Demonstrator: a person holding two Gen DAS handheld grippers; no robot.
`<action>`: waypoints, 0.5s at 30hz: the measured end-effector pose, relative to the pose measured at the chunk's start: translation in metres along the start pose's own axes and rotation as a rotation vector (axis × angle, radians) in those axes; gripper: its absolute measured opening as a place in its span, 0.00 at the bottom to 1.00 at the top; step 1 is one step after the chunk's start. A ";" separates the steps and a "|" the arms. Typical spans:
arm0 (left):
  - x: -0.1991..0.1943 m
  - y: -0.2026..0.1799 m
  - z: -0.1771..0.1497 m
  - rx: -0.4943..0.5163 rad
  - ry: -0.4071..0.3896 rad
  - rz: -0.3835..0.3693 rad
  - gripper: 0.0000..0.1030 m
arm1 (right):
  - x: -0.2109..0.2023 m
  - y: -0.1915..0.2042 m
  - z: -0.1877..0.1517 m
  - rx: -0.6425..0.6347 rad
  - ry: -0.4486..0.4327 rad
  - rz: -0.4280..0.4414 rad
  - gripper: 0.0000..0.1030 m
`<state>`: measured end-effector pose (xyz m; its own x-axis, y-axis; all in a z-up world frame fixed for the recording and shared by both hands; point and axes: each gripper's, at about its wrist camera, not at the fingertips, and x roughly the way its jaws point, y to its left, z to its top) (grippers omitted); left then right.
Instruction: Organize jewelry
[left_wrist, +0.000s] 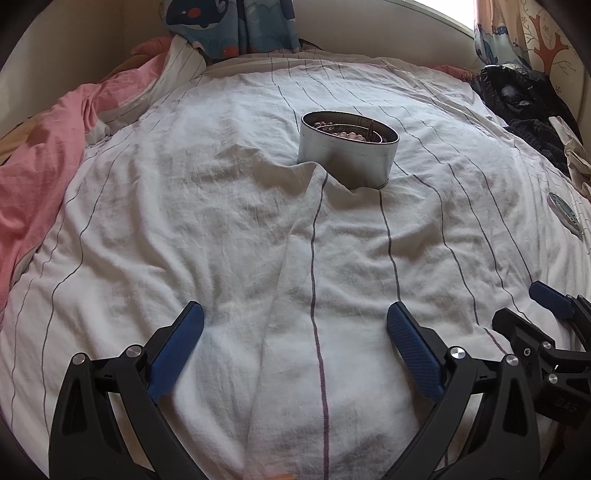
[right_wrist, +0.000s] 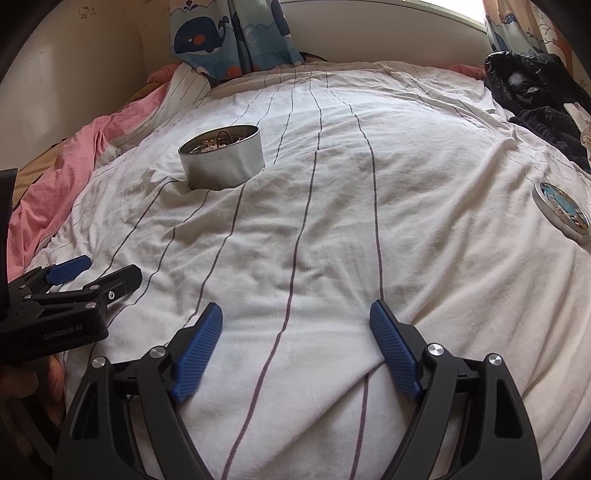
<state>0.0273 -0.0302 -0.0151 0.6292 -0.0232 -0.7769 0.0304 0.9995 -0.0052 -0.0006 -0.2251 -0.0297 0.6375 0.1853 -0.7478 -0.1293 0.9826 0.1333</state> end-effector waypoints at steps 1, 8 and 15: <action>0.000 0.000 0.000 0.001 0.001 0.001 0.93 | 0.000 0.000 0.000 0.001 0.000 0.003 0.77; 0.001 -0.002 -0.001 0.005 0.003 0.009 0.93 | 0.000 -0.001 0.000 0.003 0.000 0.014 0.79; 0.001 -0.002 -0.001 0.006 0.003 0.010 0.93 | 0.000 -0.001 0.000 0.004 0.000 0.014 0.80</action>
<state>0.0276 -0.0321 -0.0167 0.6270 -0.0135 -0.7789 0.0288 0.9996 0.0059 -0.0008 -0.2258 -0.0295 0.6357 0.1989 -0.7459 -0.1354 0.9800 0.1459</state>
